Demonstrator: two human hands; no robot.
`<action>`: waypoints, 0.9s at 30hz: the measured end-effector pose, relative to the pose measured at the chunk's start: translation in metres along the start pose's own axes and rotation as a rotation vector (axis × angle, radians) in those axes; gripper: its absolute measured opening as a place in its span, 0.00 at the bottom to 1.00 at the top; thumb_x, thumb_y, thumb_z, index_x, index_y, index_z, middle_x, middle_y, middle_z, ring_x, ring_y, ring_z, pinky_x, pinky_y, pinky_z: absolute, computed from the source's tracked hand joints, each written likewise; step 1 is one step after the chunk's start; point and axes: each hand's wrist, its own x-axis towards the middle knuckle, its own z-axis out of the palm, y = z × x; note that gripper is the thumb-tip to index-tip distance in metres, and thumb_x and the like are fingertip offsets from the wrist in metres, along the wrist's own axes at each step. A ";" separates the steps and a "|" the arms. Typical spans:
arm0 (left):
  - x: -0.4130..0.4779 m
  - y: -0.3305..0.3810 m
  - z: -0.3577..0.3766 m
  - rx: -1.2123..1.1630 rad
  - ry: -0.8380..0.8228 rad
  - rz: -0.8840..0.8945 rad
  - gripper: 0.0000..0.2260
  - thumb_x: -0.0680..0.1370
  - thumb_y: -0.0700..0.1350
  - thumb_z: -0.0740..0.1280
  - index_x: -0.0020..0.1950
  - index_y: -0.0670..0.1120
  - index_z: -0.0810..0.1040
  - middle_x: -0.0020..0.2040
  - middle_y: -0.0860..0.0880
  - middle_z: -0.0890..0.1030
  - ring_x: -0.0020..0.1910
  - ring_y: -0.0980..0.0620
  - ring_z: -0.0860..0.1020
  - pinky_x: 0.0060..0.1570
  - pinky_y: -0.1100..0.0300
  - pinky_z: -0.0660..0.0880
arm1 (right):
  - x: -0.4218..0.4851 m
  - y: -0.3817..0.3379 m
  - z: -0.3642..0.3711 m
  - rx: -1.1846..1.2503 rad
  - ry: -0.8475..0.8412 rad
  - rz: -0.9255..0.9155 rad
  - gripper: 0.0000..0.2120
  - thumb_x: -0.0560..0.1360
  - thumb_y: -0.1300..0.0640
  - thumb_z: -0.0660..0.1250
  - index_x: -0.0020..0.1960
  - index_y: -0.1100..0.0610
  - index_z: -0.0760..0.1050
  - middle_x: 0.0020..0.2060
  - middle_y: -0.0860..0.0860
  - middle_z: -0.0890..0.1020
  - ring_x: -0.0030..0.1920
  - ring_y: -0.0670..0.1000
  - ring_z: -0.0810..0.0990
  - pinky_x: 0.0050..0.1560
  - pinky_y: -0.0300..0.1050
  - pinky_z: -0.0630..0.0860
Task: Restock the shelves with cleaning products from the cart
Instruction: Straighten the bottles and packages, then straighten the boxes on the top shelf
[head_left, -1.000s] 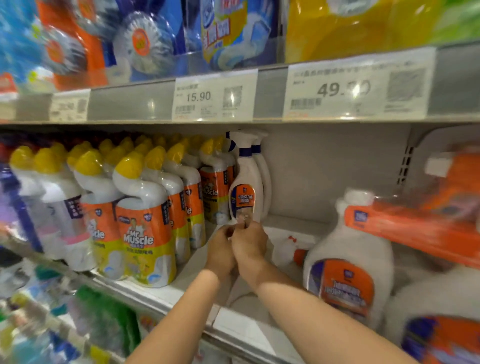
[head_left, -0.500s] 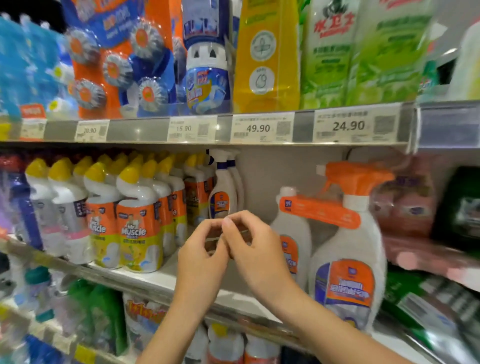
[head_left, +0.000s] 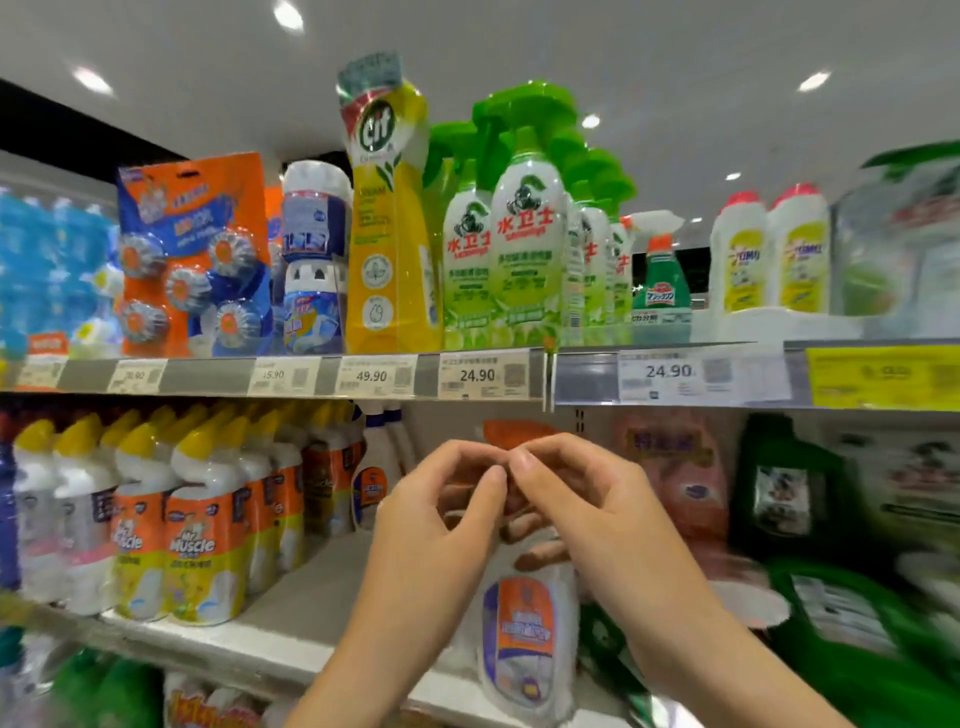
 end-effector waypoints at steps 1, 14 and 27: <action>0.001 0.010 0.010 -0.009 -0.003 0.020 0.07 0.78 0.39 0.66 0.44 0.49 0.81 0.39 0.54 0.84 0.40 0.60 0.82 0.38 0.71 0.74 | -0.005 -0.007 -0.013 0.024 -0.005 0.007 0.06 0.77 0.52 0.65 0.45 0.51 0.81 0.36 0.50 0.84 0.35 0.48 0.82 0.33 0.40 0.79; 0.002 0.123 0.178 -0.005 -0.097 0.112 0.05 0.77 0.39 0.67 0.45 0.48 0.80 0.39 0.52 0.83 0.37 0.55 0.82 0.37 0.66 0.76 | -0.061 -0.081 -0.212 0.066 -0.107 0.084 0.16 0.61 0.43 0.70 0.47 0.47 0.81 0.39 0.57 0.83 0.34 0.52 0.82 0.34 0.46 0.79; 0.099 0.141 0.195 0.117 -0.137 0.146 0.09 0.78 0.35 0.63 0.49 0.45 0.80 0.41 0.49 0.83 0.40 0.56 0.81 0.42 0.63 0.77 | -0.013 -0.115 -0.251 0.009 -0.041 -0.015 0.09 0.75 0.55 0.66 0.54 0.56 0.78 0.40 0.58 0.84 0.40 0.56 0.85 0.37 0.49 0.83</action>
